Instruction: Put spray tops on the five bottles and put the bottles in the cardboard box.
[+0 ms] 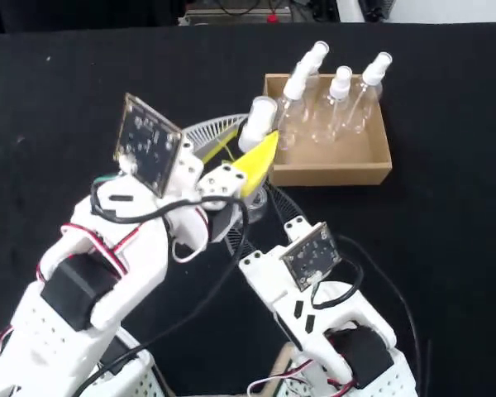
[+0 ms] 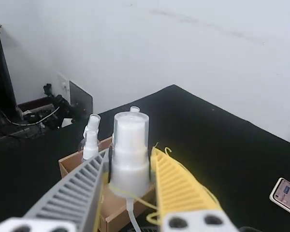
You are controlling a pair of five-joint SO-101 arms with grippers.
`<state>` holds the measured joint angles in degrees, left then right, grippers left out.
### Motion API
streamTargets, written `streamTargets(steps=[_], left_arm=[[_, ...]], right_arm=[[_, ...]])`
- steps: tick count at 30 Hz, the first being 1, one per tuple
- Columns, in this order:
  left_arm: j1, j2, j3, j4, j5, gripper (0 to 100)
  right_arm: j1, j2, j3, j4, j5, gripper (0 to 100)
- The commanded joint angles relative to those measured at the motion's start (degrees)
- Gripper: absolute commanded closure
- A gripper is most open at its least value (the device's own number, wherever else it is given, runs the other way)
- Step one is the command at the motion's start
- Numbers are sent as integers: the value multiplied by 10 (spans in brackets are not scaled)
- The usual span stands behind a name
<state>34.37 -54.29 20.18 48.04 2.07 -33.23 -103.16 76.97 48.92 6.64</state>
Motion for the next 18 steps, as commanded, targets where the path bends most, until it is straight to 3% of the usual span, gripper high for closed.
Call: streamTargets(steps=[1,13,18], left_arm=[[-32,-54,52,-47,3,952],[-29,-131,124,-49,7,949],[-29,-126,144,-50,8,832]], right_arm=[[-9,-52,-6,-1,-2,828],[-9,-50,-7,11,0,828],[-9,-49,-7,11,0,829]])
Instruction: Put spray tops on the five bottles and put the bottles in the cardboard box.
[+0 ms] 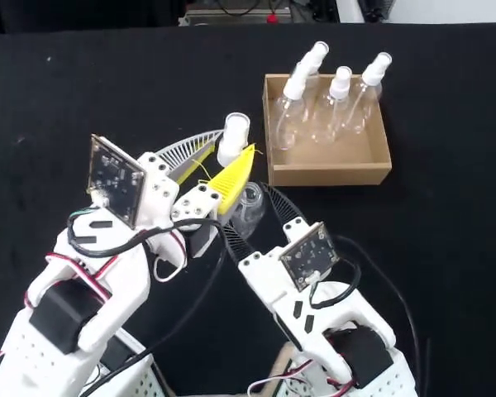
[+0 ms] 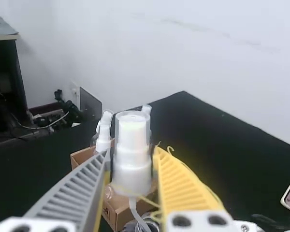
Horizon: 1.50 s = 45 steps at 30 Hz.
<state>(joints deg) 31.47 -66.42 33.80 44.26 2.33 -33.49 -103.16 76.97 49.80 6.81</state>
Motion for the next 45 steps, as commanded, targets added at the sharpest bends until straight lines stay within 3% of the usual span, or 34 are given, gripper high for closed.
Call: streamTargets(steps=[1,15,22,27,33,37,45], left_arm=[[0,-5,10,-12,5,817],[-7,-36,12,-10,1,830],[-10,-13,62,-67,0,827],[-99,-30,75,-44,0,830],[-235,-100,155,-28,0,830],[-295,-156,265,-43,0,827],[-318,-271,562,-241,4,830]], right_arm=[[-6,-50,-7,2,-2,829],[-5,-50,-7,3,-1,829],[-5,-47,-11,17,2,829],[3,-46,-57,69,47,829],[157,-45,-83,68,45,896],[252,-45,-97,62,43,869],[324,13,-94,4,47,861]])
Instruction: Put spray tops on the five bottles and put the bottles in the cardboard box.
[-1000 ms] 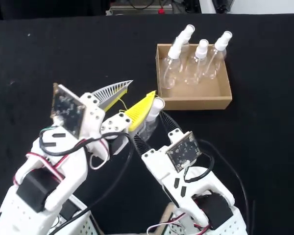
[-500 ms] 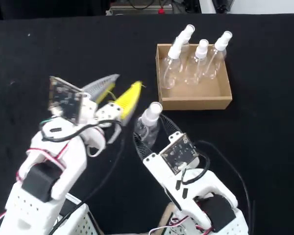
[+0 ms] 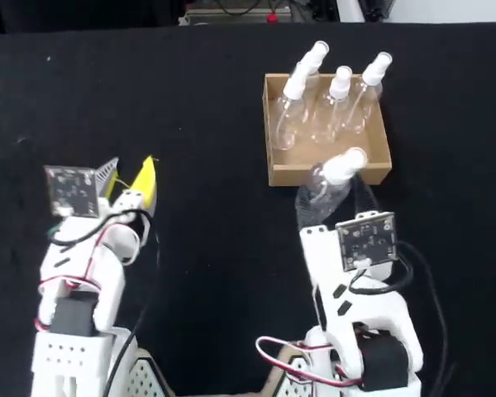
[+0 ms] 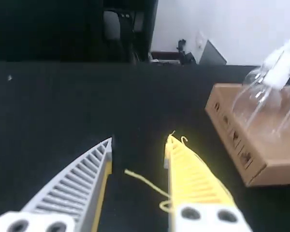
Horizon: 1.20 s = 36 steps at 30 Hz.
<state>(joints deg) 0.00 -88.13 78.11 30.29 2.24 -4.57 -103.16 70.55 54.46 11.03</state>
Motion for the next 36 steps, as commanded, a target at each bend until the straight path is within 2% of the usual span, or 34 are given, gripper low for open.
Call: streamTargets(steps=[1,4,7,11,17,28,36], left_arm=[[-5,-69,146,-118,5,830],[-9,-117,197,-124,5,830],[-7,-152,193,-57,5,830],[-7,-163,193,-4,3,830],[-6,-160,193,18,2,830],[-3,-157,193,21,2,830],[-3,-148,193,18,2,830]], right_arm=[[45,39,-38,-55,4,861],[64,140,-81,-80,4,861],[82,241,-120,-117,1,861],[107,350,-131,-226,1,861],[135,480,-131,-364,2,861],[154,684,-136,-551,1,861],[154,788,-136,-631,1,861]])
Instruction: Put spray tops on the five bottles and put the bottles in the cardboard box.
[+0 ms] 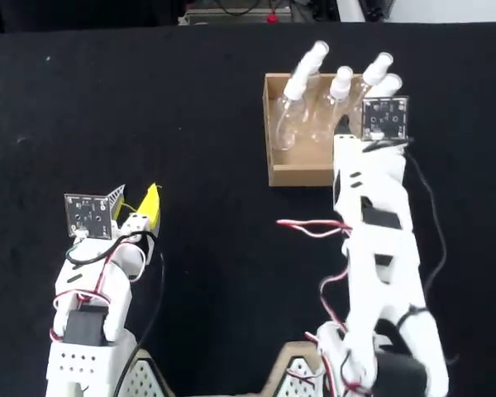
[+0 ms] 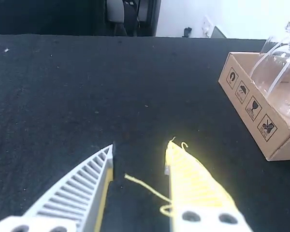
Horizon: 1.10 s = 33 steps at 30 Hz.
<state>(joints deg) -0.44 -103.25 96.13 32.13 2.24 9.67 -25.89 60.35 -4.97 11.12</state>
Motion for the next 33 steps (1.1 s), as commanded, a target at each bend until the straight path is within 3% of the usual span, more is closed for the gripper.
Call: streamTargets(steps=[1,33], left_arm=[[1,4,13,-1,2,830],[1,4,13,-1,2,830]], right_arm=[[11,23,-34,-45,0,861],[8,167,-59,-76,0,857]])
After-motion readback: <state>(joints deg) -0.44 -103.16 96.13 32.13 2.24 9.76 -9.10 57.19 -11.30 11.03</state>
